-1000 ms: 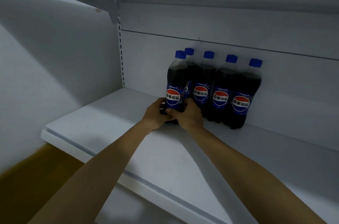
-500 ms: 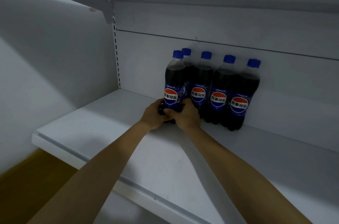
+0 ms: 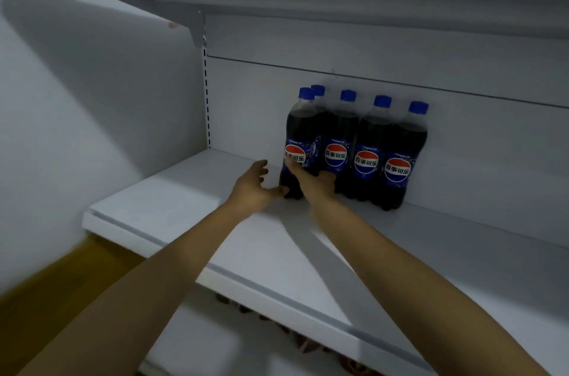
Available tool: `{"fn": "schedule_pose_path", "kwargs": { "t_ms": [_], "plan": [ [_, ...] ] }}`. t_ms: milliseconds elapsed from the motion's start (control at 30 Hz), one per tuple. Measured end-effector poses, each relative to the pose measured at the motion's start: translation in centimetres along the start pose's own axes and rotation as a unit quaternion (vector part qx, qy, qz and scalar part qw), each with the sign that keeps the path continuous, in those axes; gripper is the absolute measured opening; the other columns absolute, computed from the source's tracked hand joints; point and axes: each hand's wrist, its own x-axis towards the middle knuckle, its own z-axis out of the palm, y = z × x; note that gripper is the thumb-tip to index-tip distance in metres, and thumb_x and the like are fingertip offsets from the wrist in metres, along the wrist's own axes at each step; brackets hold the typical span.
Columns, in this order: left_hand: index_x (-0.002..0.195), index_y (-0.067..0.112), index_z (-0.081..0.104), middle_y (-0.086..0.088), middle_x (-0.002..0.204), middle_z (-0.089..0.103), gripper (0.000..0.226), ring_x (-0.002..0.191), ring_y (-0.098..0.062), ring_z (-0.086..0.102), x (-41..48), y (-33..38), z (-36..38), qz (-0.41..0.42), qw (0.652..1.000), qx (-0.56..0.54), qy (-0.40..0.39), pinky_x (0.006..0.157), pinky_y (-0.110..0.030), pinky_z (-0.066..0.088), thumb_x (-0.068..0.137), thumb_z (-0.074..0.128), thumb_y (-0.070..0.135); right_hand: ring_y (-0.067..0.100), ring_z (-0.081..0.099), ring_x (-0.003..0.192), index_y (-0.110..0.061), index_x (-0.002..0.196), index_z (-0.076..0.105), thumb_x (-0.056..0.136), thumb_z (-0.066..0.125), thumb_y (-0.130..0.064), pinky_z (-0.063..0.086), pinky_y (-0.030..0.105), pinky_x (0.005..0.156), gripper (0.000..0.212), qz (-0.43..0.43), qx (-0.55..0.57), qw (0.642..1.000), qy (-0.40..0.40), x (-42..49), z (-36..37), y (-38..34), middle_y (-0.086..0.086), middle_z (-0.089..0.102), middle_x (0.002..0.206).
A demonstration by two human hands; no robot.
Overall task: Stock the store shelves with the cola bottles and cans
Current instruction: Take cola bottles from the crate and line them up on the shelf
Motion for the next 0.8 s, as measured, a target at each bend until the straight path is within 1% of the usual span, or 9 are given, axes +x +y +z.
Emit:
{"fn": "schedule_pose_path", "kwargs": {
  "t_ms": [67, 200, 300, 367, 433, 500, 600, 700, 800],
  "plan": [
    [0.145, 0.017, 0.033, -0.005, 0.138, 0.050, 0.081, 0.122, -0.021, 0.050, -1.9, 1.2, -2.2, 0.001, 0.998, -0.066, 0.018, 0.098, -0.033, 0.045, 0.078, 0.077, 0.032, 0.027, 0.046, 0.130, -0.010, 0.148, 0.030, 0.076, 0.075, -0.048, 0.038, 0.029, 0.098, 0.093, 0.007, 0.080, 0.997, 0.000, -3.0, 1.8, -1.6, 0.008, 0.045, 0.146],
    [0.137, 0.018, 0.043, -0.001, 0.131, 0.057, 0.054, 0.117, -0.016, 0.056, -7.3, 3.2, -7.8, -0.005, 0.959, -0.282, 0.012, 0.099, -0.033, 0.046, 0.090, 0.060, 0.039, 0.019, 0.043, 0.130, -0.023, 0.149, 0.031, 0.082, 0.059, -0.064, 0.036, 0.033, 0.103, 0.083, -0.014, 0.138, 0.985, -0.101, -11.0, 5.9, -2.8, 0.002, 0.040, 0.149],
    [0.131, 0.023, 0.046, 0.004, 0.126, 0.060, 0.044, 0.116, -0.012, 0.057, -12.1, 2.4, -12.9, -0.002, 0.941, -0.334, 0.048, 0.098, -0.032, 0.047, 0.096, 0.045, 0.048, 0.018, 0.041, 0.134, -0.026, 0.148, 0.032, 0.089, 0.045, -0.064, 0.032, 0.036, 0.111, 0.072, -0.012, 0.157, 0.971, -0.177, -16.6, 9.2, -1.3, 0.001, 0.038, 0.151],
    [0.136, 0.023, 0.044, 0.007, 0.124, 0.061, 0.047, 0.115, -0.010, 0.058, -15.6, 0.6, -16.2, -0.009, 0.936, -0.340, 0.094, 0.097, -0.030, 0.047, 0.098, 0.037, 0.050, 0.017, 0.042, 0.133, -0.026, 0.147, 0.034, 0.087, 0.042, -0.067, 0.033, 0.035, 0.108, 0.073, 0.006, 0.150, 0.965, -0.216, -20.0, 11.5, 0.4, 0.000, 0.040, 0.149],
    [0.130, 0.026, 0.048, 0.008, 0.125, 0.061, 0.045, 0.115, -0.009, 0.058, -19.5, -2.3, -18.9, -0.029, 0.934, -0.328, 0.141, 0.096, -0.029, 0.047, 0.099, 0.030, 0.052, 0.014, 0.046, 0.129, -0.027, 0.145, 0.036, 0.077, 0.044, -0.072, 0.037, 0.029, 0.102, 0.083, 0.026, 0.127, 0.956, -0.262, -23.3, 13.8, 2.8, -0.001, 0.044, 0.147],
    [0.122, 0.027, 0.054, 0.007, 0.122, 0.064, 0.047, 0.112, -0.009, 0.060, -23.4, -6.0, -20.7, -0.073, 0.919, -0.337, 0.191, 0.094, -0.029, 0.047, 0.098, 0.025, 0.056, 0.011, 0.047, 0.125, -0.023, 0.146, 0.036, 0.072, 0.045, -0.074, 0.039, 0.026, 0.099, 0.091, 0.061, 0.110, 0.942, -0.310, -26.0, 15.8, 5.5, 0.001, 0.046, 0.146],
    [0.123, 0.023, 0.055, 0.004, 0.122, 0.065, 0.058, 0.109, -0.009, 0.061, -29.1, -12.3, -21.8, -0.170, 0.887, -0.351, 0.246, 0.088, -0.027, 0.046, 0.097, 0.018, 0.060, 0.013, 0.045, 0.128, -0.021, 0.151, 0.030, 0.074, 0.043, -0.073, 0.034, 0.034, 0.109, 0.093, 0.135, 0.065, 0.921, -0.359, -29.0, 18.1, 10.5, 0.003, 0.043, 0.148],
    [0.124, 0.021, 0.054, 0.000, 0.125, 0.062, 0.063, 0.106, -0.007, 0.059, -34.5, -19.0, -21.4, -0.268, 0.853, -0.354, 0.274, 0.087, -0.027, 0.045, 0.096, 0.014, 0.061, 0.014, 0.047, 0.125, -0.021, 0.150, 0.032, 0.075, 0.042, -0.074, 0.034, 0.032, 0.107, 0.092, 0.218, 0.014, 0.902, -0.373, -31.1, 19.4, 16.6, 0.003, 0.044, 0.146],
    [0.133, 0.017, 0.050, -0.002, 0.131, 0.059, 0.067, 0.108, -0.011, 0.057, -39.2, -24.9, -20.4, -0.360, 0.812, -0.363, 0.281, 0.091, -0.030, 0.043, 0.097, 0.012, 0.059, 0.014, 0.049, 0.116, -0.022, 0.147, 0.036, 0.084, 0.039, -0.072, 0.033, 0.036, 0.108, 0.081, 0.316, -0.030, 0.879, -0.356, -32.5, 19.0, 23.4, 0.002, 0.047, 0.143]
  ]
}}
